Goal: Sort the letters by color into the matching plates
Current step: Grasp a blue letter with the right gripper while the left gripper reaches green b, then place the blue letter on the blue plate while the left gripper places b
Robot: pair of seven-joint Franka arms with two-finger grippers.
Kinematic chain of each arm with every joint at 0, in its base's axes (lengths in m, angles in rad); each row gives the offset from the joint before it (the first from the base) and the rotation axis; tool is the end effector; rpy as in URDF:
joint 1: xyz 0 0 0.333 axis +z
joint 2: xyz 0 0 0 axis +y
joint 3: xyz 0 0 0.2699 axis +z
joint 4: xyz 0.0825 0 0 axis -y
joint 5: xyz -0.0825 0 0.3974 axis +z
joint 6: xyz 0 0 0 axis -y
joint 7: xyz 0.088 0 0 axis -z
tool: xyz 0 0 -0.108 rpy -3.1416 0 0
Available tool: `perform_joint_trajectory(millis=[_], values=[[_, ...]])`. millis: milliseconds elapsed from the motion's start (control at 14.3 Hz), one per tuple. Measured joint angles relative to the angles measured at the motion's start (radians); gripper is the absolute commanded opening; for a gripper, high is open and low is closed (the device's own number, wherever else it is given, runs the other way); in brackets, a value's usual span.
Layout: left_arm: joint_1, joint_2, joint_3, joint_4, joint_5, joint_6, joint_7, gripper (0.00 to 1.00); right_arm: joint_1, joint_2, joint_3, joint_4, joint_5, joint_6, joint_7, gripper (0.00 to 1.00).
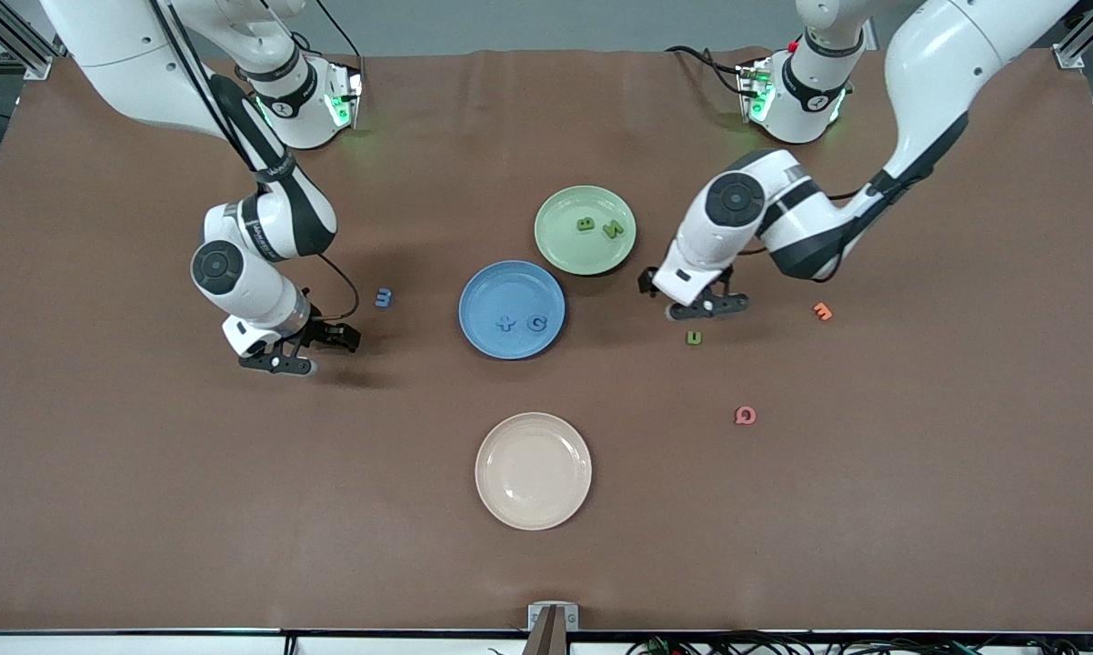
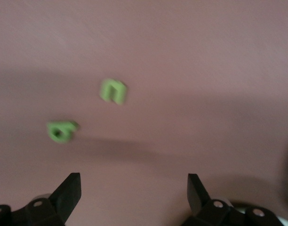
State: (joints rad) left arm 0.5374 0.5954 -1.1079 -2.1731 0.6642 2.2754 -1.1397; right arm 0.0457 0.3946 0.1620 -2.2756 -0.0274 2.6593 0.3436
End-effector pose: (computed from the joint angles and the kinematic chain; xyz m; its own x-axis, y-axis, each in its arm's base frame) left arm 0.4484 -0.3062 0.2009 0.9870 0.1438 -0.0725 0.1435 -0.9896 -0.0092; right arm 0.5091 0.1146 0.1278 0.9922 -0.1228 -0.0213 -0.1237 -0.9913 -0.0449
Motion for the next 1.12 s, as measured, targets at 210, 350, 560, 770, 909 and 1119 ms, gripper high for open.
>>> perform_joint_trajectory(millis=[210, 350, 560, 770, 909, 1119], values=[[0.09, 0.001, 0.001, -0.02, 0.075, 0.001, 0.016, 0.99, 0.025, 0.006, 0.003, -0.008, 0.0, 0.002, 0.002, 0.98], [0.106, 0.005, 0.008, -0.03, 0.111, 0.003, 0.019, 0.99, 0.034, 0.008, 0.003, -0.01, 0.0, 0.002, 0.002, 0.98], [0.103, 0.011, 0.04, -0.046, 0.161, 0.047, 0.019, 0.99, 0.034, 0.015, 0.003, -0.014, 0.0, 0.002, 0.002, 0.98], [0.102, 0.021, 0.061, -0.06, 0.191, 0.067, 0.019, 0.98, 0.034, 0.027, 0.002, -0.014, 0.0, 0.002, 0.002, 0.96], [0.098, 0.034, 0.072, -0.065, 0.22, 0.069, 0.019, 0.95, 0.034, 0.028, 0.001, -0.013, 0.0, 0.002, 0.002, 0.82], [0.094, 0.067, 0.078, -0.084, 0.261, 0.07, 0.013, 0.89, 0.032, 0.024, -0.001, -0.012, 0.0, 0.001, 0.002, 0.52]])
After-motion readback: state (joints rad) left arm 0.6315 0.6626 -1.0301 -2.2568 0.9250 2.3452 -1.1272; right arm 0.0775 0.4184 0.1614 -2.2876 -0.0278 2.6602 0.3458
